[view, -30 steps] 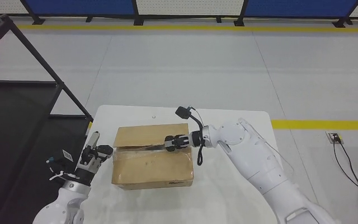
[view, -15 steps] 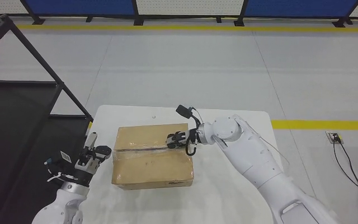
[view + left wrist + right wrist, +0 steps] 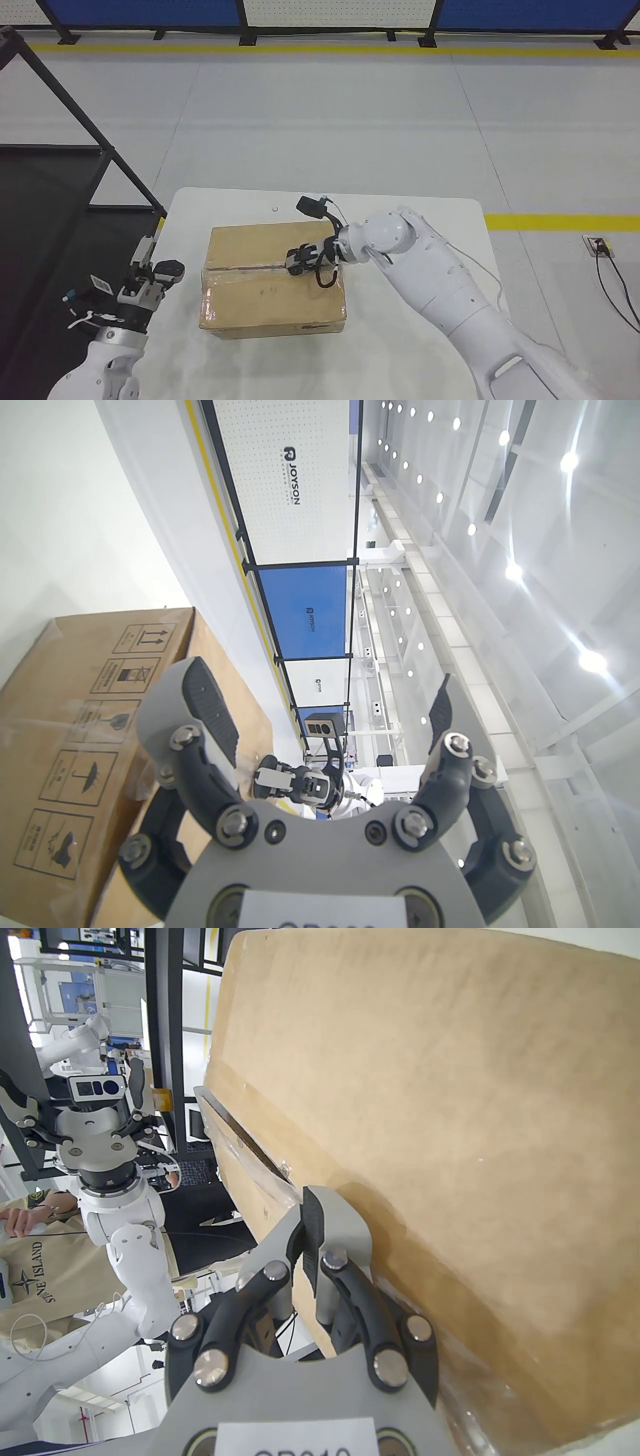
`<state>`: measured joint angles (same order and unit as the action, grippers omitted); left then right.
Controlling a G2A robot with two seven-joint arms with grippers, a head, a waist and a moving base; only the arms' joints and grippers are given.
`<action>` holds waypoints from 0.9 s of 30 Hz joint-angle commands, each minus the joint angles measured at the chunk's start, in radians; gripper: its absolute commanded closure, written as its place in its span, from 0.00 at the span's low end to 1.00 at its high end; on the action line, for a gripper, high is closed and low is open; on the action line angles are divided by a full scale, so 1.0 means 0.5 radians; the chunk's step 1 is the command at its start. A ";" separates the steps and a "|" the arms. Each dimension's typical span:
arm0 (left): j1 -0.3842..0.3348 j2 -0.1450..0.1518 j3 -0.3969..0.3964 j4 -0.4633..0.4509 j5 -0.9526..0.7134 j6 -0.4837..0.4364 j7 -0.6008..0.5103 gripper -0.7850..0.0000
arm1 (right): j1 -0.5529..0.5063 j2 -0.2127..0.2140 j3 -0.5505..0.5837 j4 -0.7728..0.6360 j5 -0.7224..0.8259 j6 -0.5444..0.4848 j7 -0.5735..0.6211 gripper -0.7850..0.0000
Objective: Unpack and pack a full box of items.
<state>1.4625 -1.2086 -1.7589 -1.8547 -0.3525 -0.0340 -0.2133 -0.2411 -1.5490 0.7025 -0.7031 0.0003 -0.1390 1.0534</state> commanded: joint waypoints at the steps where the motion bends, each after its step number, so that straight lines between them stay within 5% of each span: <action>1: 0.005 0.000 -0.009 0.002 -0.005 -0.006 0.000 0.00 | 0.008 -0.015 -0.009 0.021 0.014 -0.022 -0.014 1.00; 10: 0.049 -0.005 -0.047 -0.020 -0.048 -0.050 0.017 0.00 | 0.048 -0.127 -0.085 0.110 0.124 -0.148 -0.038 1.00; 27: 0.146 -0.011 -0.114 -0.057 -0.108 -0.113 -0.005 0.00 | 0.230 -0.428 -0.260 0.550 0.181 -0.071 -0.167 1.00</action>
<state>1.5337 -1.2140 -1.8139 -1.8835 -0.4049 -0.0894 -0.2150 -0.1292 -1.7552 0.5725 -0.4402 0.0853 -0.1691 0.9754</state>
